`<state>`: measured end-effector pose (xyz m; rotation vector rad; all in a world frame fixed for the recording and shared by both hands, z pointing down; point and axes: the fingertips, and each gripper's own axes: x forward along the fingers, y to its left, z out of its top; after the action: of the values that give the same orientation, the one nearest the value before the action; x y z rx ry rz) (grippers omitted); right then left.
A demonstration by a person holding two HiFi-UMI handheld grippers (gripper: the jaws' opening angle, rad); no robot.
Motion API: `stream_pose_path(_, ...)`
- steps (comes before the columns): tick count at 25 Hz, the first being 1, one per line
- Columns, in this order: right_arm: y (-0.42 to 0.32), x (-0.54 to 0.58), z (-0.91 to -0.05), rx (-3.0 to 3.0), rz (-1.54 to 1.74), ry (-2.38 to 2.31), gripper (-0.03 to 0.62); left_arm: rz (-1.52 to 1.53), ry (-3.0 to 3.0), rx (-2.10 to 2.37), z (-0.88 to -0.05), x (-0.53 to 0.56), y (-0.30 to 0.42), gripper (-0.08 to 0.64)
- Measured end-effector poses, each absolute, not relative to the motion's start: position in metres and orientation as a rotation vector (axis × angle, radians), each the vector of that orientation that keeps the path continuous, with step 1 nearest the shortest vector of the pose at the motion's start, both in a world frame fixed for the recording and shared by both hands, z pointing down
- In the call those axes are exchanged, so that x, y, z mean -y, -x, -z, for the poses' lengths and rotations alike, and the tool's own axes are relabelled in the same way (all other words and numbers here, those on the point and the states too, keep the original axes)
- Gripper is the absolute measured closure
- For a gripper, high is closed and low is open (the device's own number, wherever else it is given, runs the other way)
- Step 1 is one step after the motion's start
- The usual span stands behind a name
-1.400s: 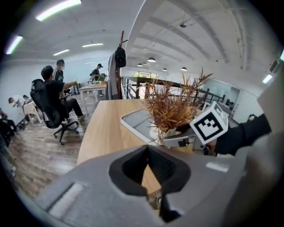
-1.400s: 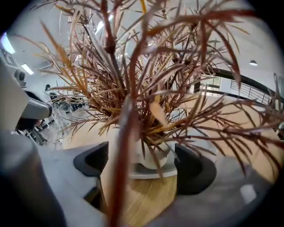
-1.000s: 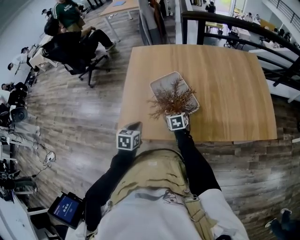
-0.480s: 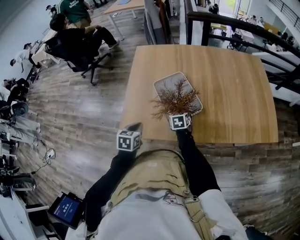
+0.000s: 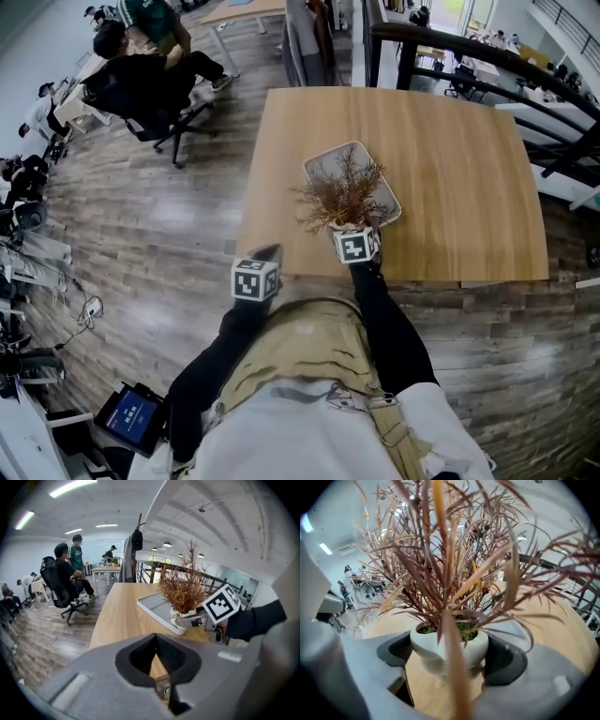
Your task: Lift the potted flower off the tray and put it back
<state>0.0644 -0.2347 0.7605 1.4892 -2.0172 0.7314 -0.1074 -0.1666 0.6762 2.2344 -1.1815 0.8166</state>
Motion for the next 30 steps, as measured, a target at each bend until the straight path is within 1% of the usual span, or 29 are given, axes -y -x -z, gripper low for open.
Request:
stream_pose_path(11,-0.060,0.216,-0.738,2.033,-0.704,-1.530,0.118,-0.790,-2.263,1.154,-0.675,0.161,0.099,0.557)
stream_pose_path(16,-0.038,0.221,-0.685,2.031,-0.718,-1.577,0.118,-0.756,-2.299,1.118,-0.640,0.178,0.107,0.557)
stream_pose_path(23,-0.048,0.208,-0.629,2.075,-0.693,-1.665,0.118,-0.709,-2.388,1.080,-0.610,0.177,0.079,0.558)
stream_pose_path(30,-0.051,0.223,-0.572,2.097,-0.690,-1.748,0.118,-0.630,-2.475,1.096,-0.565,0.216,0.077,0.558)
